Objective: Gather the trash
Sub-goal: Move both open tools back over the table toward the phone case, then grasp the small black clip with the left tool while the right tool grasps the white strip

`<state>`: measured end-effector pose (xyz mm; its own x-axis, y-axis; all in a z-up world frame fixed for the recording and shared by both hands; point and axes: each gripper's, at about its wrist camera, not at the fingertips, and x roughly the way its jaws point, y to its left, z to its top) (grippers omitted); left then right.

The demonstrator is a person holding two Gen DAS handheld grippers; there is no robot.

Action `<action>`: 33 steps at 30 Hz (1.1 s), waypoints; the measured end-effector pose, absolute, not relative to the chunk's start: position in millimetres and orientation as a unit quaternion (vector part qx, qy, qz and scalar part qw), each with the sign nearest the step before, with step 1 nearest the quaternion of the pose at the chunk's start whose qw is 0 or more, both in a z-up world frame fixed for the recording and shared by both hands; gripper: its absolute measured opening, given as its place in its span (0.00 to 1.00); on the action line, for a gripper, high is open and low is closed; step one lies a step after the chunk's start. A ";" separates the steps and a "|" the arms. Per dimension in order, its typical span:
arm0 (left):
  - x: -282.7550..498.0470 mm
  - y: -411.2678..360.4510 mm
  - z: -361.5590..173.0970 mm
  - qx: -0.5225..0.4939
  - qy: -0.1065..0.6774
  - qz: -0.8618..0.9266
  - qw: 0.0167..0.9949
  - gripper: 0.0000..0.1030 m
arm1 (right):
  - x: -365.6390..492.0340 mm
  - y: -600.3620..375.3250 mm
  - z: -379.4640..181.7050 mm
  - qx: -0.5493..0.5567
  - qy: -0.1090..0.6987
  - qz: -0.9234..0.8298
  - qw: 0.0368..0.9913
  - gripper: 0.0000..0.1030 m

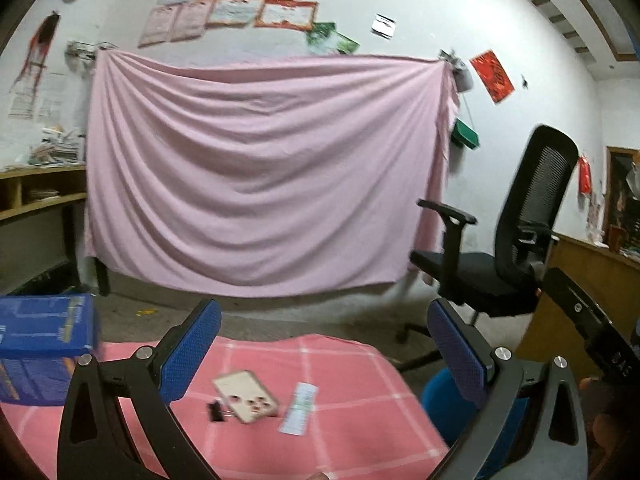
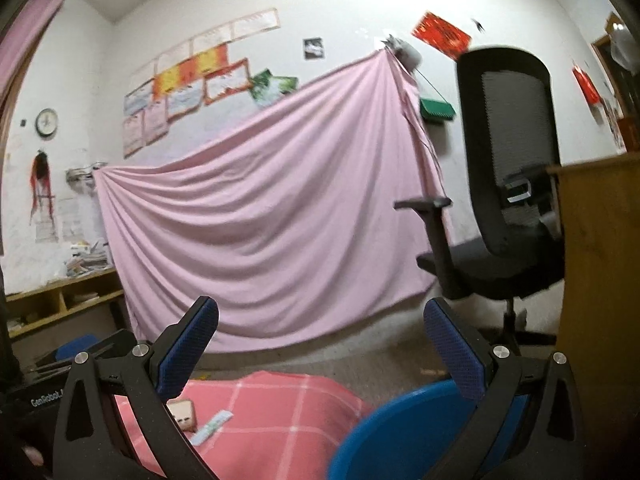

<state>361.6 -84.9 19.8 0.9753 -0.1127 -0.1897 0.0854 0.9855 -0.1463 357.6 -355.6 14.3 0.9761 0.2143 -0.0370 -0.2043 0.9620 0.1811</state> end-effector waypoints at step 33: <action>406.4 21.5 -36.2 -0.051 0.232 -0.009 0.971 0.97 | 418.2 -226.4 -29.9 -0.042 0.166 0.160 0.972 1.00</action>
